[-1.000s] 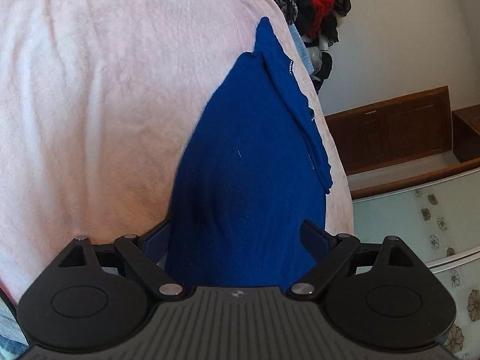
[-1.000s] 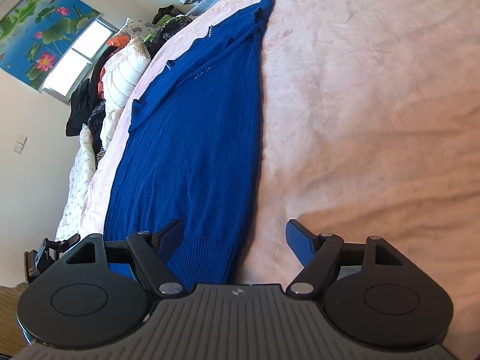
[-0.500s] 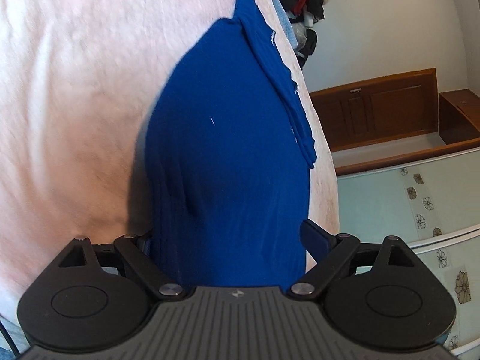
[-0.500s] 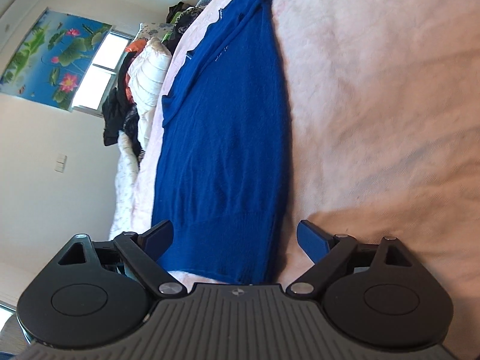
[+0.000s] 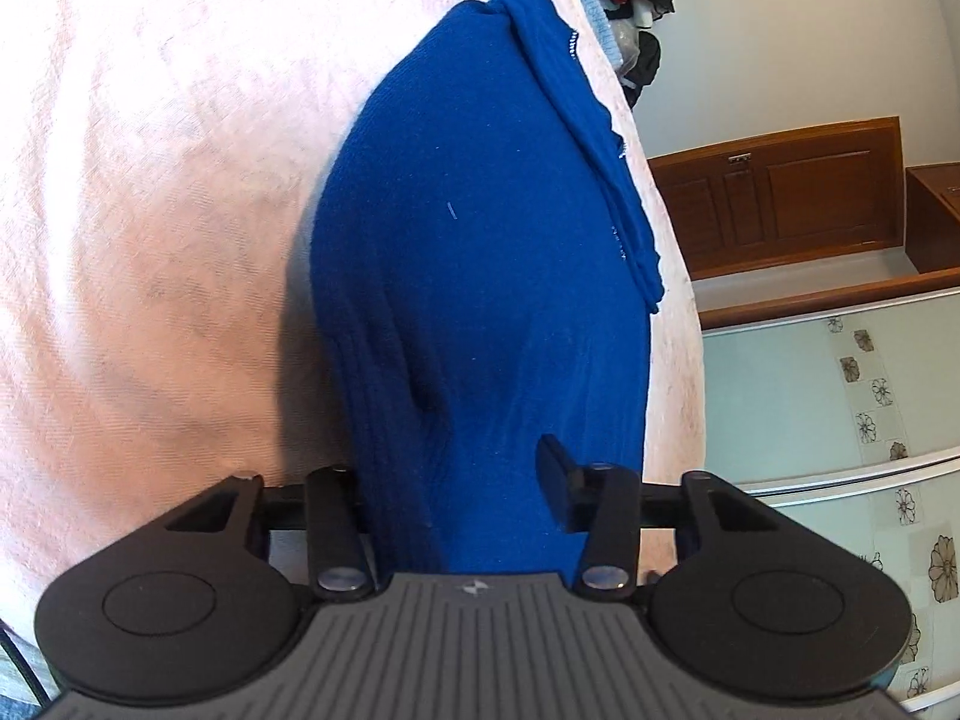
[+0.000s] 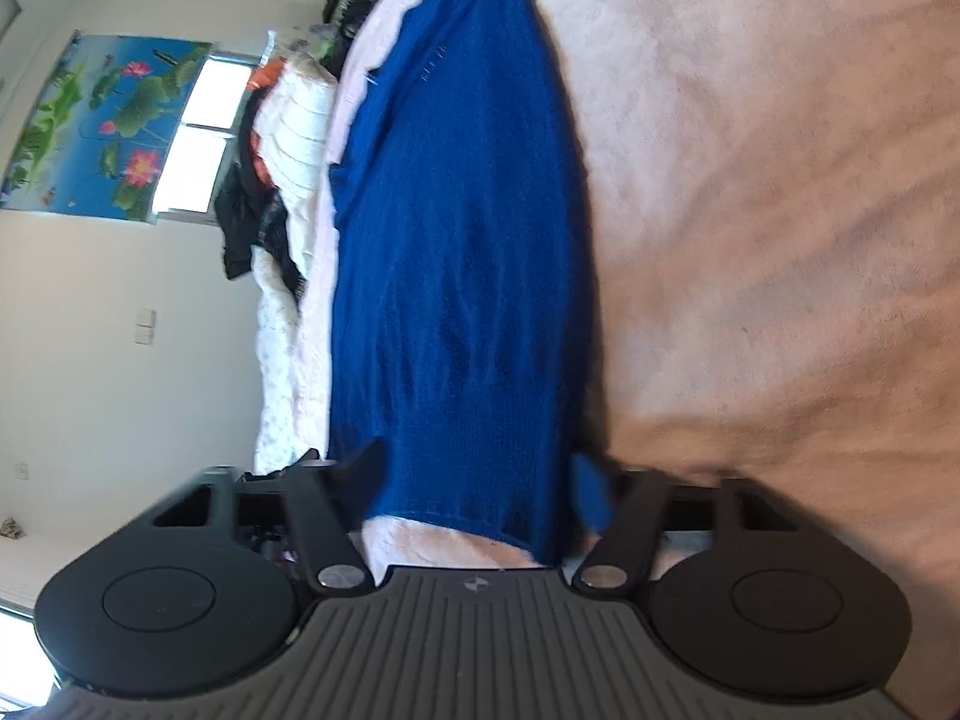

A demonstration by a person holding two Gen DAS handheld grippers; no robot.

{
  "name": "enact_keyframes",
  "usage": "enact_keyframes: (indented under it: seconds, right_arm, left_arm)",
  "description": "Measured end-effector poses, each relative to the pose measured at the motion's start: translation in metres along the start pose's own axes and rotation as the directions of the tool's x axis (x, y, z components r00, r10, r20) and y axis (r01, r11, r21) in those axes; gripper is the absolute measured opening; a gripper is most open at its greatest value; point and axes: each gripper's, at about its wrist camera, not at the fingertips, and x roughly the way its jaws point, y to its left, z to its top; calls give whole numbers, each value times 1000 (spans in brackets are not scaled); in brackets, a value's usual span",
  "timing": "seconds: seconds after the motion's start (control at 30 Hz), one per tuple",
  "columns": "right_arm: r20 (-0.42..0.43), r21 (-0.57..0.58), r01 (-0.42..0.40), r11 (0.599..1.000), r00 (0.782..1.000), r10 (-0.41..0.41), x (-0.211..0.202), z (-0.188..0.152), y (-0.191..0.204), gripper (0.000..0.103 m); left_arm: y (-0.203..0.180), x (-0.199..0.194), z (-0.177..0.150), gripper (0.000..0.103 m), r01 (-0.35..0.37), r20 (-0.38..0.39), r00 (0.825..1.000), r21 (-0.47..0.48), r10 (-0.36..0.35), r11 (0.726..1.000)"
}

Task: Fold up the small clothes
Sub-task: 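Grasp the sweater edge with the left gripper while the right gripper grasps it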

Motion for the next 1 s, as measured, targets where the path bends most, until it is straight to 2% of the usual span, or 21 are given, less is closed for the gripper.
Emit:
enact_keyframes:
  seconds: [0.07, 0.1, 0.13, 0.17, 0.3, 0.53, 0.8, 1.0]
  right_arm:
    - [-13, 9, 45, 999, 999, -45, 8, -2, -4, 18]
    - [-18, 19, 44, 999, 999, -44, 10, -3, -7, 16]
    - [-6, 30, 16, 999, 1000, -16, 11, -6, -10, 8]
    - [2, 36, -4, 999, 1000, 4, 11, -8, -11, 9]
    - [12, 24, -40, 999, 999, 40, 7, -8, -6, 9]
    - [42, -7, -117, 993, 992, 118, -9, 12, 9, 9]
    - [88, -83, -179, 980, 979, 186, -19, 62, 39, 9]
    - [117, -151, -221, 964, 964, 239, -16, 109, 63, 9]
  left_arm:
    - [0, -1, 0, 36, -10, -2, 1000, 3, 10, 1000]
    - [0, -1, 0, 27, -22, -2, 1000, 6, 22, 1000]
    - [-1, 0, 0, 16, -33, -1, 999, 8, 33, 999]
    - [-1, -1, 0, 11, -40, -1, 999, 11, 40, 999]
    - [-10, -3, 1, 6, -22, 5, 1000, 49, 22, 999]
    - [-26, -18, 21, 6, 39, 53, 998, 50, -42, 998]
    - [-58, -22, 61, 6, 80, 100, 991, 102, -90, 992]
    - [-91, -7, 105, 6, 90, 134, 985, 149, -110, 985]
